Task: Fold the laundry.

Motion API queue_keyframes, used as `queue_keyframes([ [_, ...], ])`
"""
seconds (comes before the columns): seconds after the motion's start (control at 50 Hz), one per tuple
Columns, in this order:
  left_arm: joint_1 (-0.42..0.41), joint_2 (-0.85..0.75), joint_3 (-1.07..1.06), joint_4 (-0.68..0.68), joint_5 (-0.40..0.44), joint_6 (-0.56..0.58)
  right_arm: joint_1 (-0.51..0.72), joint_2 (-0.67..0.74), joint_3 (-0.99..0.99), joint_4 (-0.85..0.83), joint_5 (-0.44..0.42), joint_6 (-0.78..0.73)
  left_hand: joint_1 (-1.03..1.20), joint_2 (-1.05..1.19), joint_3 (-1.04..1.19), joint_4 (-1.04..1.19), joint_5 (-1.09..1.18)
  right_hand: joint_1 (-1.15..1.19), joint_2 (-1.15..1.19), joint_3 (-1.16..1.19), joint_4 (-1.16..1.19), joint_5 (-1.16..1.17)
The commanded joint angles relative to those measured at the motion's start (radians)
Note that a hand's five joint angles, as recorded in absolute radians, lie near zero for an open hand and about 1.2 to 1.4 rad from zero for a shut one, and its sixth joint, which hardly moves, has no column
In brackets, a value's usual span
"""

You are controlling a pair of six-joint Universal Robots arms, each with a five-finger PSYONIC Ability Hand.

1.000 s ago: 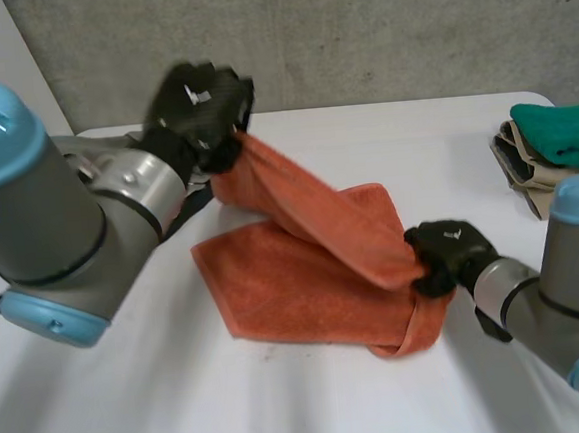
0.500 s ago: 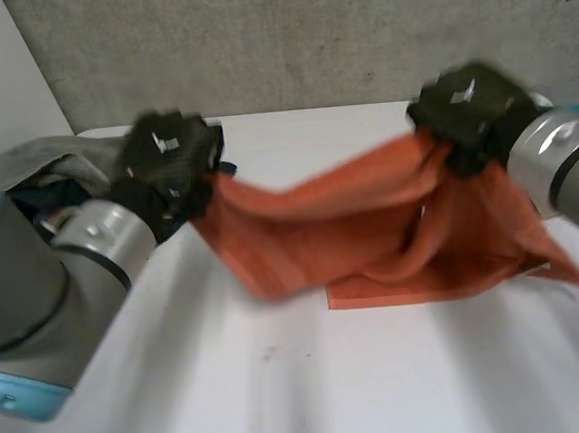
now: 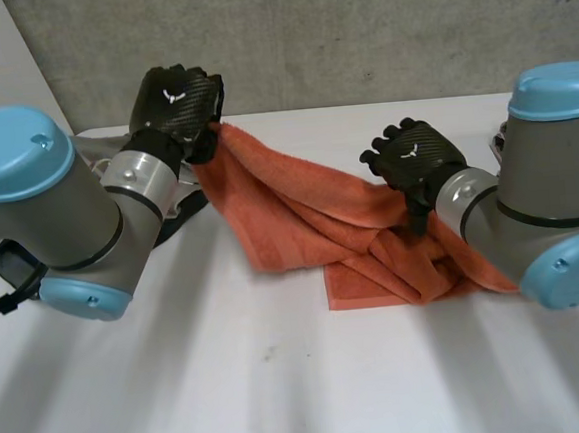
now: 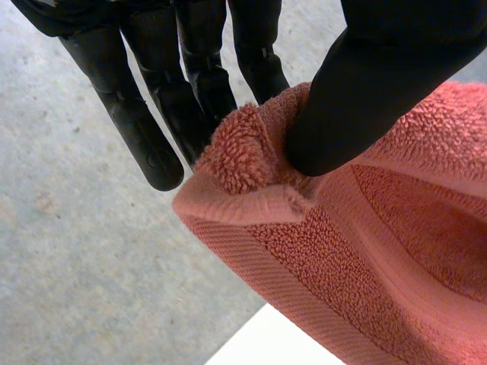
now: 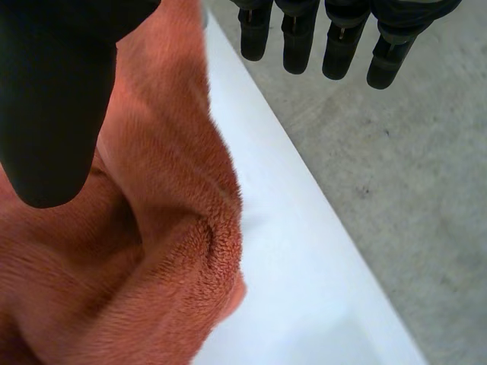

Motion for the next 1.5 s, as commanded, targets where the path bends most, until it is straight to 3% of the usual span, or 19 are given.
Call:
queue_keyframes([
  [0.02,0.004,0.007,-0.076,-0.002,0.002,-0.004,-0.148,-0.162,0.136,0.045,-0.015,0.234,0.259,0.199,0.204,0.195,0.233,-0.049,-0.032,-0.032,-0.033,-0.046],
  [0.1,0.01,0.01,-0.088,-0.004,0.003,-0.006,-0.238,-0.241,0.236,0.102,-0.028,0.212,0.259,0.199,0.204,0.195,0.233,-0.049,-0.032,-0.032,-0.033,-0.046],
  [0.28,0.026,0.014,-0.097,-0.004,0.006,-0.006,-0.426,-0.305,0.485,0.144,-0.058,-0.044,0.259,0.199,0.204,0.195,0.233,-0.044,-0.027,-0.028,-0.029,-0.042],
  [0.38,0.027,0.014,-0.093,-0.002,0.008,-0.006,-0.469,-0.285,0.583,-0.043,-0.113,-0.078,0.259,0.199,0.204,0.195,0.233,0.199,0.216,0.216,0.215,0.201],
  [0.56,0.049,0.013,-0.093,-0.002,0.006,-0.006,-0.457,-0.109,0.592,-0.263,-0.114,-0.079,0.259,0.199,0.204,0.195,0.233,0.229,0.246,0.245,0.244,0.231],
  [0.6,0.047,0.013,-0.093,-0.002,0.006,-0.006,-0.457,-0.086,0.583,-0.281,-0.114,-0.081,0.259,0.199,0.204,0.195,0.233,0.334,0.351,0.35,0.35,0.336],
  [0.66,0.047,0.014,-0.096,-0.004,0.005,-0.004,-0.459,-0.074,0.554,-0.324,-0.107,-0.078,0.259,0.199,0.204,0.195,0.233,1.171,1.188,1.187,1.187,1.173],
  [0.76,0.05,0.06,-0.108,-0.03,0.003,-0.001,-0.462,-0.161,0.536,-0.343,-0.088,-0.073,0.259,0.199,0.204,0.195,0.233,1.173,1.19,1.19,1.189,1.175],
  [0.78,0.053,0.079,-0.11,-0.041,0.003,-0.001,-0.466,-0.258,0.526,-0.327,-0.09,-0.062,0.259,0.199,0.204,0.195,0.233,1.173,1.19,1.19,1.189,1.175],
  [0.88,0.105,0.207,-0.108,-0.106,0.005,-0.003,-0.465,-0.481,0.457,-0.202,-0.108,-0.033,0.259,0.199,0.204,0.195,0.233,1.173,1.19,1.19,1.189,1.175],
  [1.14,0.188,0.453,-0.113,-0.304,0.015,0.006,-0.482,-0.5,-0.017,0.536,-0.183,-0.099,0.259,0.199,0.204,0.195,0.233,1.173,1.19,1.19,1.189,1.175],
  [1.18,0.205,0.462,-0.123,-0.347,0.02,0.008,-0.492,-0.483,-0.072,0.633,-0.185,-0.156,0.259,0.199,0.204,0.195,0.233,1.173,1.19,1.19,1.189,1.175],
  [1.3,0.234,0.429,-0.177,-0.38,0.02,0.019,-0.495,-0.364,-0.081,0.662,-0.194,-0.246,0.259,0.199,0.204,0.195,0.233,1.173,1.19,1.19,1.189,1.175],
  [1.42,0.24,0.185,-0.13,-0.354,0.02,0.162,-0.437,-0.163,-0.113,0.658,-0.173,-0.237,0.259,0.199,0.204,0.195,0.233,1.173,1.19,1.19,1.189,1.175],
  [1.5,0.24,0.065,-0.003,-0.279,0.014,0.207,-0.364,-0.022,-0.272,0.566,-0.101,-0.147,0.259,0.199,0.204,0.195,0.233,1.173,1.19,1.19,1.189,1.175],
])
